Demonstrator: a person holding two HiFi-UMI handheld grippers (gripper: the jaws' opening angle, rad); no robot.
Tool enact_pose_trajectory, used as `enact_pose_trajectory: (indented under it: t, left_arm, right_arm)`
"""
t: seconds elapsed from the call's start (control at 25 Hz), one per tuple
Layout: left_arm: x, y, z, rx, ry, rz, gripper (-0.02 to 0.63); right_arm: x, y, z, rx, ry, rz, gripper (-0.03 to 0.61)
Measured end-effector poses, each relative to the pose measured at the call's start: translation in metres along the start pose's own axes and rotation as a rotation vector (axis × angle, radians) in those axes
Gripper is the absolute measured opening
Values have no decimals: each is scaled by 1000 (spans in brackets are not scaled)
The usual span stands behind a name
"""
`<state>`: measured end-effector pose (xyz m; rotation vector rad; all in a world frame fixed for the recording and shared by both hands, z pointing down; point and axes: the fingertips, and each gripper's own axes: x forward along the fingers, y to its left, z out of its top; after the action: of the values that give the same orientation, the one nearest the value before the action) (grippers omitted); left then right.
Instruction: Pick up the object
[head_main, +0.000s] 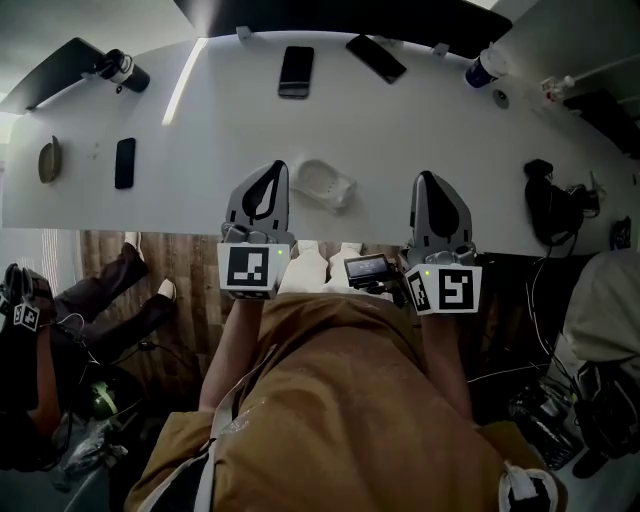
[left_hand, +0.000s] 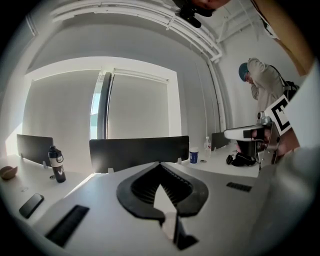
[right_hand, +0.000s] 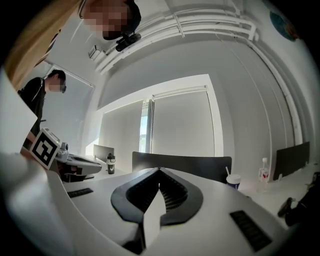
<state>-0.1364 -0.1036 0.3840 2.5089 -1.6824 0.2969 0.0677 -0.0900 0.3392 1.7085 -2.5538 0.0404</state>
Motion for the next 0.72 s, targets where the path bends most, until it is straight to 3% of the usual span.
enact_pose_trajectory:
  t: [0.2, 0.44, 0.72]
  left_arm:
    - [19, -8, -17, 36, 94, -14, 5]
    - [34, -13, -26, -28, 118, -19, 5]
    - [45, -15, -44, -81, 195, -63, 5]
  right_arm:
    - [22, 12, 12, 37, -43, 77, 8]
    - [29, 17, 12, 54, -70, 144, 8]
    - [30, -15, -7, 73, 12, 71, 8]
